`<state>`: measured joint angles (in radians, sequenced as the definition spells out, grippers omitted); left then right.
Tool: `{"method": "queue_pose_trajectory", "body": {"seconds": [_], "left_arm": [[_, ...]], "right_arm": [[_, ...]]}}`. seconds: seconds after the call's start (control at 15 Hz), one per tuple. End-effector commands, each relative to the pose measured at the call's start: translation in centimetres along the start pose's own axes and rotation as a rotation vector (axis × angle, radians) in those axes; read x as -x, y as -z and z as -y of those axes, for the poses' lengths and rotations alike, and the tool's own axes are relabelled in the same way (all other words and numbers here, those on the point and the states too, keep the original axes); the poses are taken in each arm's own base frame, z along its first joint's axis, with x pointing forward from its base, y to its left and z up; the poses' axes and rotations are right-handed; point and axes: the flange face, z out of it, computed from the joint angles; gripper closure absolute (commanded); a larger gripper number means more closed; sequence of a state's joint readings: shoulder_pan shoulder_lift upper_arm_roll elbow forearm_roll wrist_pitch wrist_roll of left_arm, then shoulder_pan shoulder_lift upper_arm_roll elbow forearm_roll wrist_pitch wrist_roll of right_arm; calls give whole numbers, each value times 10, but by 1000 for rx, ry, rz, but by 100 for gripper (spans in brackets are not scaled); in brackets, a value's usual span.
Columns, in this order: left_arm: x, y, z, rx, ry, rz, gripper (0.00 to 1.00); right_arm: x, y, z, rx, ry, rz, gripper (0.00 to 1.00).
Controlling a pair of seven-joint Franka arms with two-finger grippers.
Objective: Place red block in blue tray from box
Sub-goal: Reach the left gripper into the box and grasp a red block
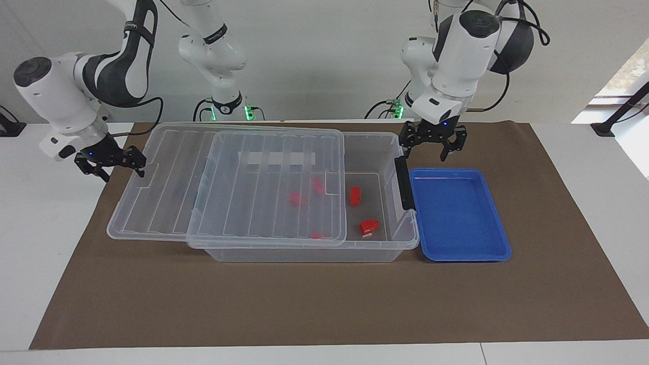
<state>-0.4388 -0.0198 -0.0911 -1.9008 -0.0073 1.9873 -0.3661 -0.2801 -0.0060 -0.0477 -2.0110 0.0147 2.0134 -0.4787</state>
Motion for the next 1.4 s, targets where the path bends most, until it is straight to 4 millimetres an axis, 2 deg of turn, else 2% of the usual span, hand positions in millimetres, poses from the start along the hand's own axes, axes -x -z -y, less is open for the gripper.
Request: {"method": "queue_pose_trajectory", "body": {"seconds": [0.0,0.2,0.53,0.6,0.8,0.87,1.0,1.13,1.27,1.33], "left_arm": [[2,-36,-26,-6,61,9,1],[11,-78,-47,-2,111,17,0],[34,-123,-53,0,120,20,0],[40,-140,-56,-1,112,26,0],[50,-165,-64,3,91,28,0],[54,-181,-70,-6,79,49,0],[51,-187,-72,15,78,18,0],[47,-189,-69,27,82,-2,0],[48,-192,-69,26,68,-1,0],[49,-200,-70,20,65,12,0]], "right_arm": [[7,2,-18,16,22,-10,0],[8,2,-20,17,27,-10,0],[13,3,-31,22,38,-17,0],[15,3,-34,22,36,-17,0],[15,3,-33,21,39,-14,0],[13,3,-30,20,44,-13,0],[3,12,-27,18,51,-9,0],[-11,32,-23,6,43,11,0],[-28,49,-1,2,51,16,0],[-33,58,10,2,52,19,0]]}}
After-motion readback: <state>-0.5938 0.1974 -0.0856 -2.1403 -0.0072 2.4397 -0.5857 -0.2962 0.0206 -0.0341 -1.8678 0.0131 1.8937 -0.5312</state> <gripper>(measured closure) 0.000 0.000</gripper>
